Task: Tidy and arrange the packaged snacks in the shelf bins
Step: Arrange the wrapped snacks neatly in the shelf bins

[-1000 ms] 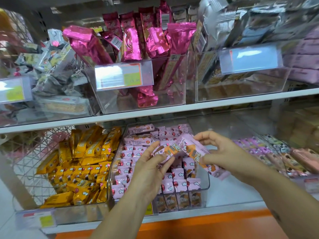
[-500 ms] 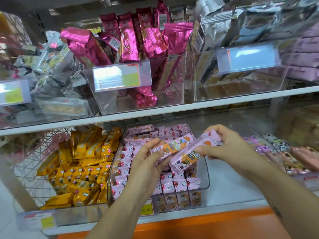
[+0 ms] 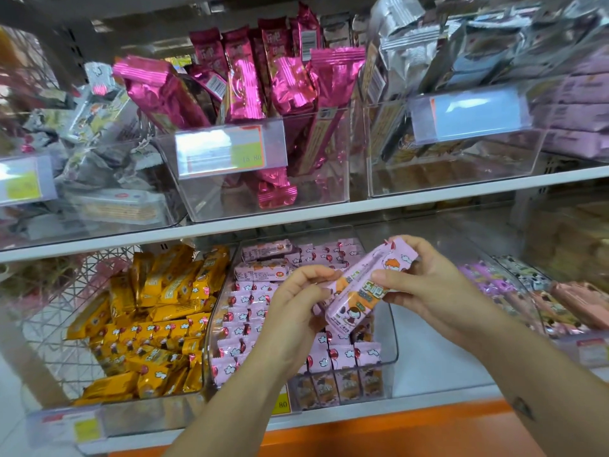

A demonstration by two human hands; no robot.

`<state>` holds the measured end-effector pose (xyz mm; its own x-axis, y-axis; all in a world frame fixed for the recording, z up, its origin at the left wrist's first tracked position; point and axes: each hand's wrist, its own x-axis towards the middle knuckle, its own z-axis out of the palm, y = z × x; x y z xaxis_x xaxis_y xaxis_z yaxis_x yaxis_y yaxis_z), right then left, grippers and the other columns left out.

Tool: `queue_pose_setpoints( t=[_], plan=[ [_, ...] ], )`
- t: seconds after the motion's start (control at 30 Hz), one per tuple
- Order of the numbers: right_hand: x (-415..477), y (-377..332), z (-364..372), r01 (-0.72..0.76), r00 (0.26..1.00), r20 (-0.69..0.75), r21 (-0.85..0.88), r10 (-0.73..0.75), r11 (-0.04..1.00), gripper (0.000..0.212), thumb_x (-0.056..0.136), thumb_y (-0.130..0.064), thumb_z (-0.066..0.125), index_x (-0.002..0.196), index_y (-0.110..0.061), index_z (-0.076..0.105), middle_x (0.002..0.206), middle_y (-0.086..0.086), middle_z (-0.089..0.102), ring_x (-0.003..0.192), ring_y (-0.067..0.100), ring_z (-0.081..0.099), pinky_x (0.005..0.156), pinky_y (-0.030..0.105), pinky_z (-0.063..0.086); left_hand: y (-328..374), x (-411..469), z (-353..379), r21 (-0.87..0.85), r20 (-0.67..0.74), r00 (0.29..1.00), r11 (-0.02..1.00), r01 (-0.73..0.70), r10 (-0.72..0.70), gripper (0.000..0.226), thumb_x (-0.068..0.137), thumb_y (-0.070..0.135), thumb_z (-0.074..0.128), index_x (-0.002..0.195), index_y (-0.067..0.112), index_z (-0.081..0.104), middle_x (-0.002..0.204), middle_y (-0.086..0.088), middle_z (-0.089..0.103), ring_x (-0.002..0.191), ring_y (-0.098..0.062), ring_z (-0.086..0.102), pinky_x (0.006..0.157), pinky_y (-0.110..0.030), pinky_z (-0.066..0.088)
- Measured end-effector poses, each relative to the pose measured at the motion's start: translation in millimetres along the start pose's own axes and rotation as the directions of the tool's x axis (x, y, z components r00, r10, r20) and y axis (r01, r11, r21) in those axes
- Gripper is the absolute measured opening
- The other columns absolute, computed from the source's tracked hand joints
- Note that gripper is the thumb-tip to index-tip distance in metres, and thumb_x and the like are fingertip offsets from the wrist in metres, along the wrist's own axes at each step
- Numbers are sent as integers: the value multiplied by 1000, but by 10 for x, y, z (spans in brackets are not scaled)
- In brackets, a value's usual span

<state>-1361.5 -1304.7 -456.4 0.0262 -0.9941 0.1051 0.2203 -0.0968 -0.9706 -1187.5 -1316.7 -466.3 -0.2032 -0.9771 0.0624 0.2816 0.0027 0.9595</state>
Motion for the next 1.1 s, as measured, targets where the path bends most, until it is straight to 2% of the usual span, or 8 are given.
queue_pose_setpoints(
  t=[0.13, 0.2, 0.27, 0.4, 0.53, 0.73, 0.9, 1.1],
  plan=[
    [4, -24, -94, 128, 981, -113, -225, -157, 966, 59, 60, -12, 82, 109, -29, 55, 95, 1, 70, 95, 19, 66, 85, 34, 53, -5, 81, -83, 449, -17, 996, 891, -74, 91, 24, 95, 5, 51, 93, 24, 64, 86, 13, 70, 78, -6, 61, 72, -25, 51],
    [-1, -29, -144, 176, 959, -144, -376, -245, 910, 55, 67, -12, 82, 110, -33, 54, 97, -5, 69, 98, 14, 63, 86, 30, 48, -56, 151, -137, 683, 28, 988, 719, -129, 151, 23, 96, 12, 51, 97, 32, 62, 99, 17, 63, 87, -4, 58, 72, -19, 48],
    [-16, -23, -160, 230, 940, -129, -448, -316, 864, 57, 69, -13, 81, 110, -39, 51, 101, -8, 66, 96, 12, 63, 83, 26, 48, -129, 229, -164, 846, 108, 981, 502, -177, 163, 22, 95, 17, 52, 106, 32, 64, 108, 16, 58, 96, -5, 54, 83, -23, 47],
    [-41, 1, -120, 313, 904, -36, -621, -426, 719, 60, 71, -15, 80, 108, -46, 45, 114, -7, 56, 101, 9, 59, 90, 27, 47, -223, 336, -97, 968, 215, 973, 114, -224, 84, 27, 93, 32, 54, 117, 39, 64, 120, 11, 59, 115, -18, 46, 99, -36, 39],
    [-42, -7, -105, 328, 914, 38, -654, -404, 682, 61, 71, -14, 81, 110, -43, 45, 107, -12, 60, 96, 6, 60, 85, 23, 50, -262, 360, 14, 970, 227, 971, -103, -219, 69, 28, 92, 40, 51, 118, 39, 63, 126, 6, 54, 119, -22, 41, 96, -35, 31],
    [-49, -32, -106, 339, 925, 87, -633, -371, 696, 61, 69, -11, 83, 108, -41, 47, 103, -17, 61, 94, 1, 61, 81, 16, 50, -209, 313, 55, 963, 250, 968, -116, -245, 34, 21, 84, 40, 53, 94, 32, 69, 106, 8, 62, 108, -21, 45, 92, -35, 30],
    [-74, -59, -74, 331, 940, 159, -632, -301, 701, 57, 72, -2, 78, 107, -36, 48, 97, -16, 62, 90, -4, 59, 75, 6, 45, -207, 229, 32, 943, 293, 956, -168, -286, 17, 25, 84, 48, 57, 100, 33, 68, 120, 10, 55, 117, -18, 40, 98, -35, 25],
    [-60, -71, -124, 268, 963, 186, -701, -192, 661, 59, 72, -12, 80, 109, -43, 47, 97, -24, 61, 88, -11, 58, 70, 3, 42, -242, 155, -109, 937, 342, 939, -94, -337, 45, 23, 90, 46, 55, 109, 38, 66, 126, 17, 47, 123, -11, 31, 101, -28, 21]
  ],
)
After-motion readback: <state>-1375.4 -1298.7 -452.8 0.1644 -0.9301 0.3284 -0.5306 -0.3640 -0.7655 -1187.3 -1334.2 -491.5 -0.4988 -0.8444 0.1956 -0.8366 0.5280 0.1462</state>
